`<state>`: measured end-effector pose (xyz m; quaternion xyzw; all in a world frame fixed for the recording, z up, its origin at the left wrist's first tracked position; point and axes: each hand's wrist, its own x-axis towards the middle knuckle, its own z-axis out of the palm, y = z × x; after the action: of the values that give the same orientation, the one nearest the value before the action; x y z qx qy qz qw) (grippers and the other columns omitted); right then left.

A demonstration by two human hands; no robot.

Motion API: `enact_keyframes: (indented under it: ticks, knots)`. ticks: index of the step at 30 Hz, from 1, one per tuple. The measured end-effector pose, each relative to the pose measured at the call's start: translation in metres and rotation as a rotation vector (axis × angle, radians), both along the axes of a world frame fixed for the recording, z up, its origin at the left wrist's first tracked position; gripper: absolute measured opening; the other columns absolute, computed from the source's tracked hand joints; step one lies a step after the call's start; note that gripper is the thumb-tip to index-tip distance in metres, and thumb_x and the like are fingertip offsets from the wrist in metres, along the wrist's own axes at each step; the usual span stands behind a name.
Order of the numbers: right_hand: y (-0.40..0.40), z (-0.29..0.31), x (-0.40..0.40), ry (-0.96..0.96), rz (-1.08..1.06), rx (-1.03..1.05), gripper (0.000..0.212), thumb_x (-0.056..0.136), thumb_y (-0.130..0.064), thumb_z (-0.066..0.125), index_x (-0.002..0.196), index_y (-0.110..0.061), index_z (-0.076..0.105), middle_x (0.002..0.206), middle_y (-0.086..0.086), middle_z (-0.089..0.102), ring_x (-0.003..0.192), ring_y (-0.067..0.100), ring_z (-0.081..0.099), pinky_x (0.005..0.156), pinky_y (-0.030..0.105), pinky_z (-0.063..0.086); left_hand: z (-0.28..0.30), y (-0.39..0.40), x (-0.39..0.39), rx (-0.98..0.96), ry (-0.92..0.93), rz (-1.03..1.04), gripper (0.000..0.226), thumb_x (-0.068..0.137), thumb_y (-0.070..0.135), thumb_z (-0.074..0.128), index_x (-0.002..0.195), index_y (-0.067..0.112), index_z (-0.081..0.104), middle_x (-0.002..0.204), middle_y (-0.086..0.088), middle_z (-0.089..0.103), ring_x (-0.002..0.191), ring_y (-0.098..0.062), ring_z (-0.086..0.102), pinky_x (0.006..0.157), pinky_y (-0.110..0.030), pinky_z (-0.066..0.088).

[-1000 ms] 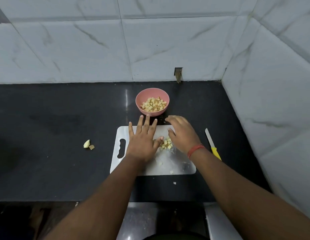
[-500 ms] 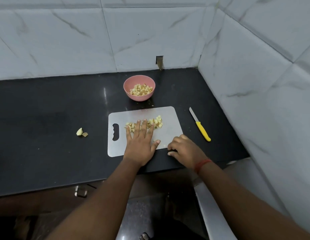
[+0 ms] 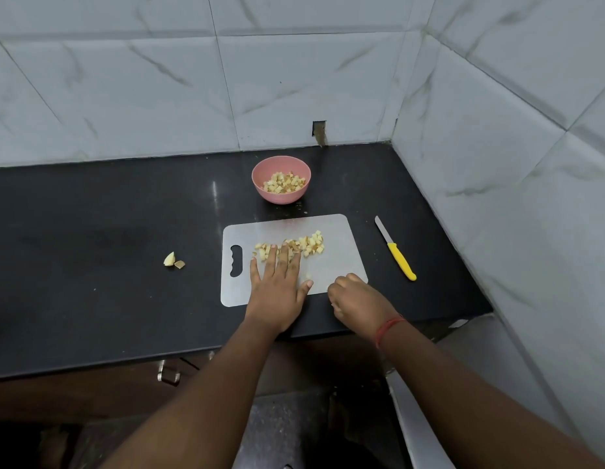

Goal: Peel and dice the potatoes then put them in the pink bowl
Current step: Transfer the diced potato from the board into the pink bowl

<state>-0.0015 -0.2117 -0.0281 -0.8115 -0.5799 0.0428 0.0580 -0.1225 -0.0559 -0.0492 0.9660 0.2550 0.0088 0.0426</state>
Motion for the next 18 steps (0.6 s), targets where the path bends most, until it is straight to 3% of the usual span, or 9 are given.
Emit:
enact_keyframes:
  ticks: [5,11,15,18]
  knots:
    - [0.008,0.0,0.006,0.038,0.005,0.038,0.009,0.094,-0.013,0.045,0.098,-0.016,0.053,0.096,0.001,0.057,0.096,0.018,0.048,0.074,0.03,0.042,0.002,0.011,0.003,-0.02,-0.024,0.025,0.081,0.093,0.061,-0.009,0.161,0.02,0.007,0.169,-0.004,-0.002,0.155,-0.023,-0.011,0.122,-0.056,-0.007]
    - [0.007,-0.01,0.018,0.064,0.135,0.031,0.02,0.098,-0.023,0.048,0.109,-0.019,0.064,0.105,-0.004,0.057,0.103,0.014,0.048,0.083,0.026,0.045,0.001,0.024,0.012,-0.045,-0.026,0.077,0.081,0.091,0.059,-0.011,0.161,0.021,0.005,0.169,-0.002,-0.004,0.154,-0.02,-0.014,0.122,-0.055,-0.007]
    - [0.006,-0.012,0.023,0.001,0.209,0.047,0.01,0.095,-0.022,0.057,0.097,-0.019,0.066,0.095,-0.003,0.059,0.092,0.015,0.052,0.072,0.028,0.049,0.0,0.029,0.017,-0.069,-0.031,0.096,0.077,0.095,0.057,-0.007,0.161,0.021,0.008,0.169,-0.002,-0.003,0.154,-0.02,-0.013,0.122,-0.056,-0.005]
    - [0.007,-0.013,0.022,-0.048,0.222,0.084,0.005,0.092,-0.019,0.062,0.09,-0.019,0.066,0.088,-0.003,0.058,0.083,0.016,0.053,0.064,0.028,0.049,0.0,0.029,0.021,-0.083,-0.031,0.098,0.067,0.102,0.053,0.006,0.161,0.021,0.011,0.169,-0.003,-0.002,0.154,-0.02,-0.012,0.122,-0.056,-0.005]
